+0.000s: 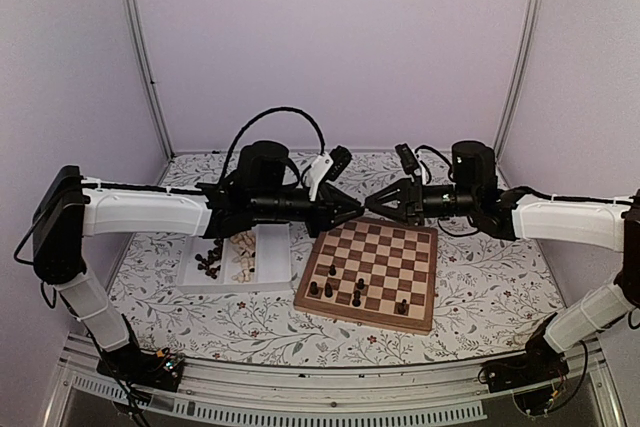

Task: Set up the chess pieces on the board
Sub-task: Place the chess piece on the chessboard.

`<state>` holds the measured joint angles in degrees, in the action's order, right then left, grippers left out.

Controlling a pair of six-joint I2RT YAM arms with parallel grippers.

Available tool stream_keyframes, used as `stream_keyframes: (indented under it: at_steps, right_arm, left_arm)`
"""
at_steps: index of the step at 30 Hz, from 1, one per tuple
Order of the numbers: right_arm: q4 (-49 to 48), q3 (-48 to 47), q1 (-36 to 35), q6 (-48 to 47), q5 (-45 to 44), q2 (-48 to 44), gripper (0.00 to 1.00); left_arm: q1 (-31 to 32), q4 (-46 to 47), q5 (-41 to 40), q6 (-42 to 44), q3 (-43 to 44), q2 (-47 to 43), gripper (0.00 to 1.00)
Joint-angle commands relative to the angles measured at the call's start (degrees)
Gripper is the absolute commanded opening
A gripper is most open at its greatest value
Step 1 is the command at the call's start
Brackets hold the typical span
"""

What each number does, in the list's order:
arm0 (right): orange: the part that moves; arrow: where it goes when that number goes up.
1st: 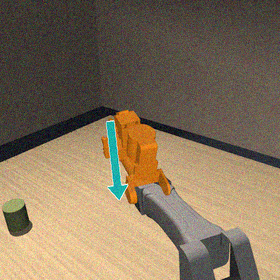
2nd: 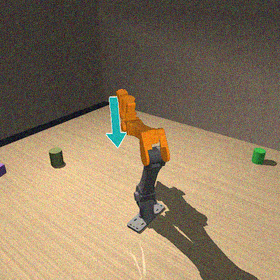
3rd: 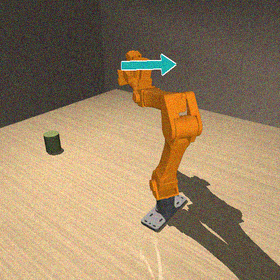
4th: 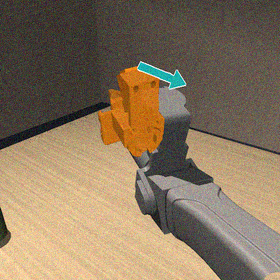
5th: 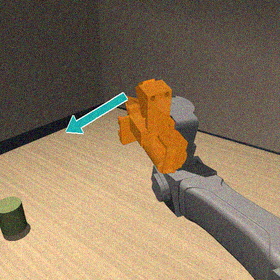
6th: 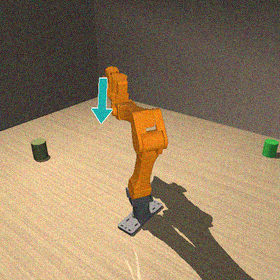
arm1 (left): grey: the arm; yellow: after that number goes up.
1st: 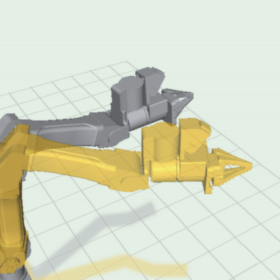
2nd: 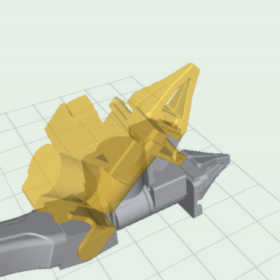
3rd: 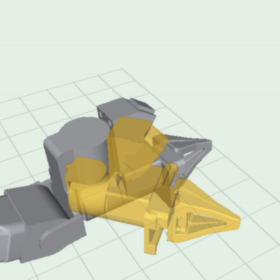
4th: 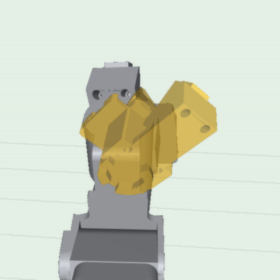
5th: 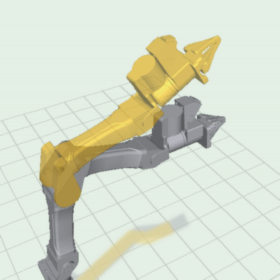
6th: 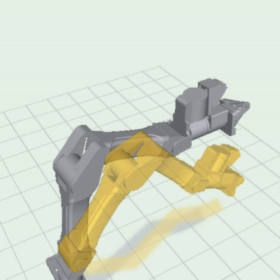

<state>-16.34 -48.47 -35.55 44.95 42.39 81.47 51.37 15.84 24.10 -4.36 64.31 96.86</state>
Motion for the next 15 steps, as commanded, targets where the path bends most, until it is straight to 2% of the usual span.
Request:
stream_keyframes:
  at_steps: [1, 15]
  right_arm:
    - [-3.3, 0.8, 0.3, 1.1, 1.3, 0.7, 0.32]
    - [-4.8, 0.7, 0.3, 2.0, 2.1, 2.3, 0.16]
  left_arm:
    - [0.4, 1.6, 1.0, 0.0, -0.2, -0.1, 0.12]
    - [0.9, 1.4, 2.1, -0.2, 1.9, 1.8, 0.13]
